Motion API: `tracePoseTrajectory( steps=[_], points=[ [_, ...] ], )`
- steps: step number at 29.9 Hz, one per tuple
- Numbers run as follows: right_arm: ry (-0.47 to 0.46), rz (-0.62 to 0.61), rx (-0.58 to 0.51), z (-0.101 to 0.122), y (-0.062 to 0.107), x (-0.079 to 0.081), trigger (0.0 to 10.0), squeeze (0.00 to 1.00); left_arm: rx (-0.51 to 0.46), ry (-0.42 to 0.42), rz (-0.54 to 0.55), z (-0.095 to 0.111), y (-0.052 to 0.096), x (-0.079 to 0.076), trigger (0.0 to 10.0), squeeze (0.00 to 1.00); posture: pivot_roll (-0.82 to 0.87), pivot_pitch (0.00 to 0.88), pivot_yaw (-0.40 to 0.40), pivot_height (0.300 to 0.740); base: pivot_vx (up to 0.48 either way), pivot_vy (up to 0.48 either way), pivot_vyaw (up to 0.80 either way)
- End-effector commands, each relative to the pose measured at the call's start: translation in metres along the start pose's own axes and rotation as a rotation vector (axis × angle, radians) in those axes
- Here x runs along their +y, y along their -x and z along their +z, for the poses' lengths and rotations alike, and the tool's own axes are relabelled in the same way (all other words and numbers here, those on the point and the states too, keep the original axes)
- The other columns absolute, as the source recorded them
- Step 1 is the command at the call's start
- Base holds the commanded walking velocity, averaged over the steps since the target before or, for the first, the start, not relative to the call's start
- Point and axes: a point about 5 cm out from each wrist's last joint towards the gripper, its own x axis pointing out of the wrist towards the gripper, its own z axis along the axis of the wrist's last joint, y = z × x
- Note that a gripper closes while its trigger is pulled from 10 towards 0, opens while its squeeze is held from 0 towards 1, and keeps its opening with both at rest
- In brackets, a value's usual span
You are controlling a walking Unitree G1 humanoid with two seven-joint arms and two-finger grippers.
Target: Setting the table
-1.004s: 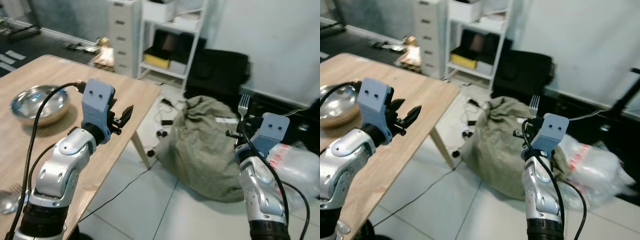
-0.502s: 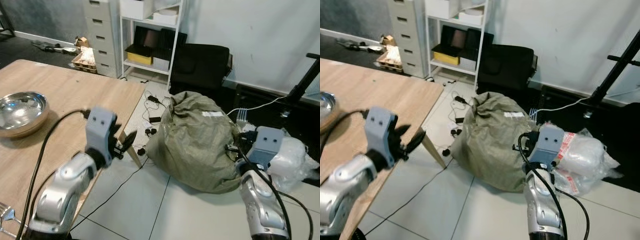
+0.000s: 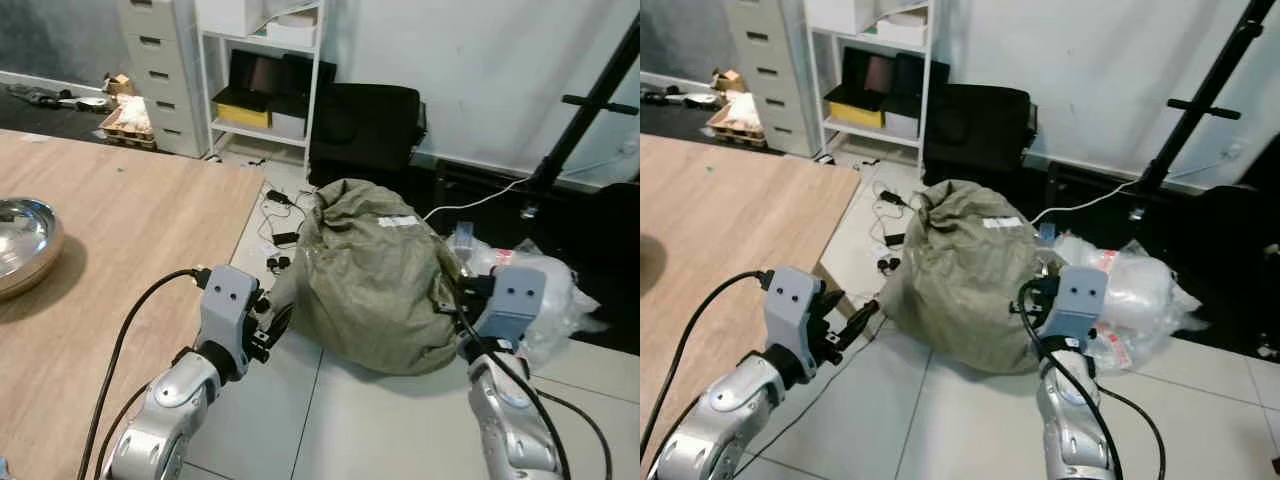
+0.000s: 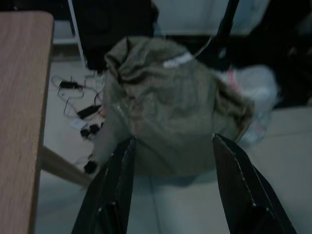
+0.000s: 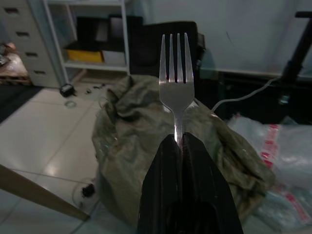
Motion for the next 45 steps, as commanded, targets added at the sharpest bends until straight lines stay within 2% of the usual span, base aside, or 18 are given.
tracePoseTrajectory(
  steps=[1,5,45],
  points=[
    [0.012,-0.026,0.025,-0.0075,0.0030,-0.0085,10.0,0.00,0.013,-0.007,0.003,-0.0056,0.0002,0.0012,10.0,0.00,0.01,0.063,0.031,0.740,0.000,0.000,0.00],
    [0.016,-0.030,0.028,-0.0084,0.0031,-0.0093,10.0,0.00,0.005,-0.015,0.007,-0.0062,-0.0008,0.0018,10.0,0.00,0.01,0.064,0.032,0.740,0.000,0.000,0.00],
    [0.029,-0.045,0.044,-0.0126,0.0023,-0.0121,10.0,0.00,0.000,-0.019,0.012,-0.0107,-0.0042,0.0040,10.0,0.00,0.00,0.063,0.037,0.740,0.000,0.000,-0.80]
  ],
)
